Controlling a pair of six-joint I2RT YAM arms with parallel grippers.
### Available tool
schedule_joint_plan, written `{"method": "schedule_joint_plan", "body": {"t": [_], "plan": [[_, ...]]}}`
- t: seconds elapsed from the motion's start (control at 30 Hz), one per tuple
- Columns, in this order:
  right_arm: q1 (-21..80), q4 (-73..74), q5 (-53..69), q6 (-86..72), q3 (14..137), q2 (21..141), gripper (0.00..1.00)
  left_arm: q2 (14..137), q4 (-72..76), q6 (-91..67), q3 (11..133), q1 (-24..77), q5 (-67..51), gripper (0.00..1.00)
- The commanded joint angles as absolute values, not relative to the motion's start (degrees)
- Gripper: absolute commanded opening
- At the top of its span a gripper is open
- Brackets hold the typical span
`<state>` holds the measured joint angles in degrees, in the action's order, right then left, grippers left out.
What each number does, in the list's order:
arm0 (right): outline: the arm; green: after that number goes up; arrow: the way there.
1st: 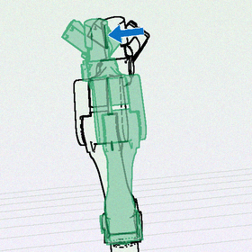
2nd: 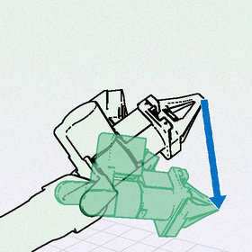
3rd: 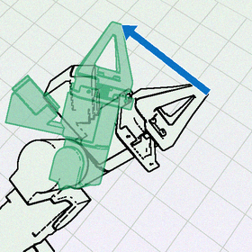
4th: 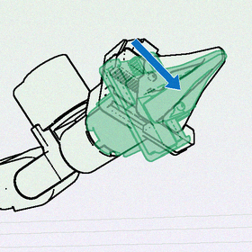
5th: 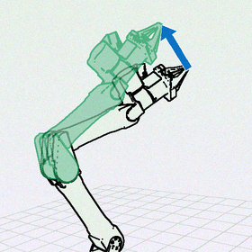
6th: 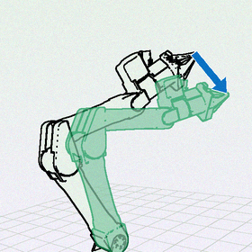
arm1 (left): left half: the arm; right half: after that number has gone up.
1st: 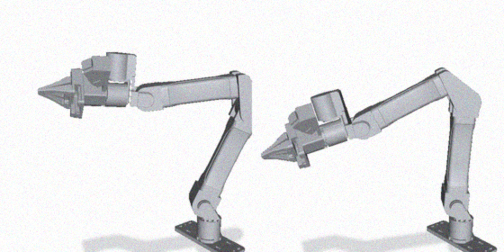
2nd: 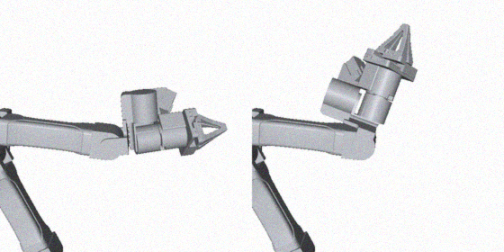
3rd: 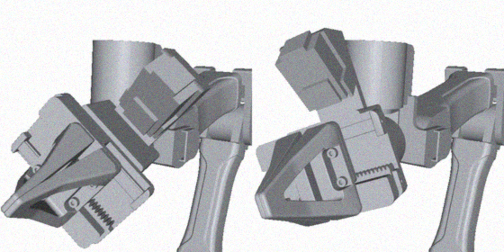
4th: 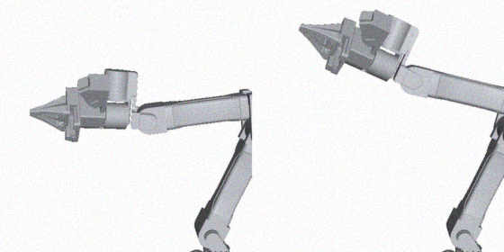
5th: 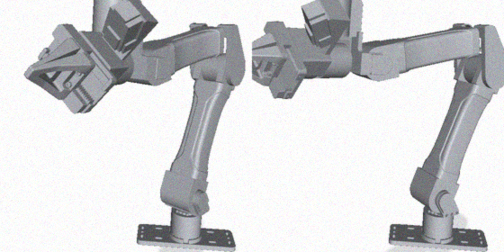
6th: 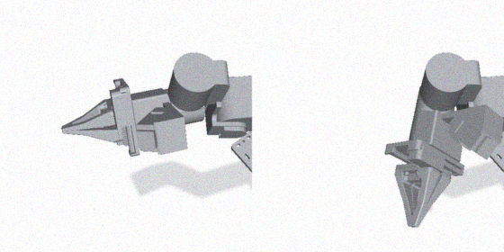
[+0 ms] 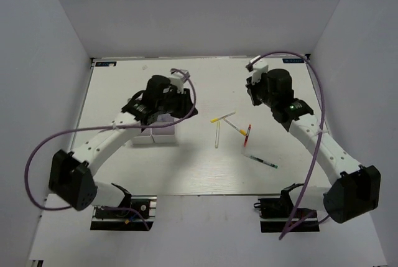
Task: Sort the stationery into containers
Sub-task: Grab a piece of stationery with the left arm
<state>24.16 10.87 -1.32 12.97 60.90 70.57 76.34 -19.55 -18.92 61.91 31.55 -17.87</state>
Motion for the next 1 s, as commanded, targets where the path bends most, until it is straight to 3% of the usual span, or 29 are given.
{"method": "schedule_joint_plan", "body": {"t": [0.0,0.07,0.1,0.23,0.4,0.53,0.97], "plan": [[19.70,16.77,7.82,3.70,66.34,73.38,0.24,83.30,-25.56,-17.76,69.24,36.11,-14.08,0.42],[15.74,16.79,9.57,3.08,66.62,74.61,0.36,87.26,-27.06,-17.75,72.94,39.00,-11.96,0.50],[14.95,16.35,12.45,2.38,66.27,74.71,0.44,90.76,-28.29,-17.75,75.04,39.81,-9.86,0.60],[11.17,15.91,16.59,1.41,64.87,74.44,0.52,99.72,-31.36,-19.76,80.14,43.06,-3.09,0.70],[8.88,9.35,14.95,1.85,58.39,69.46,0.55,110.55,-35.85,-22.31,86.91,46.84,4.12,0.70],[7.39,8.43,17.57,1.76,55.47,66.36,0.53,116.88,-38.84,-22.94,94.63,48.25,7.90,0.62],[1.15,4.49,28.82,-1.13,50.19,62.76,0.52,126.29,-41.75,-24.52,103.35,49.39,12.13,0.58]]}}
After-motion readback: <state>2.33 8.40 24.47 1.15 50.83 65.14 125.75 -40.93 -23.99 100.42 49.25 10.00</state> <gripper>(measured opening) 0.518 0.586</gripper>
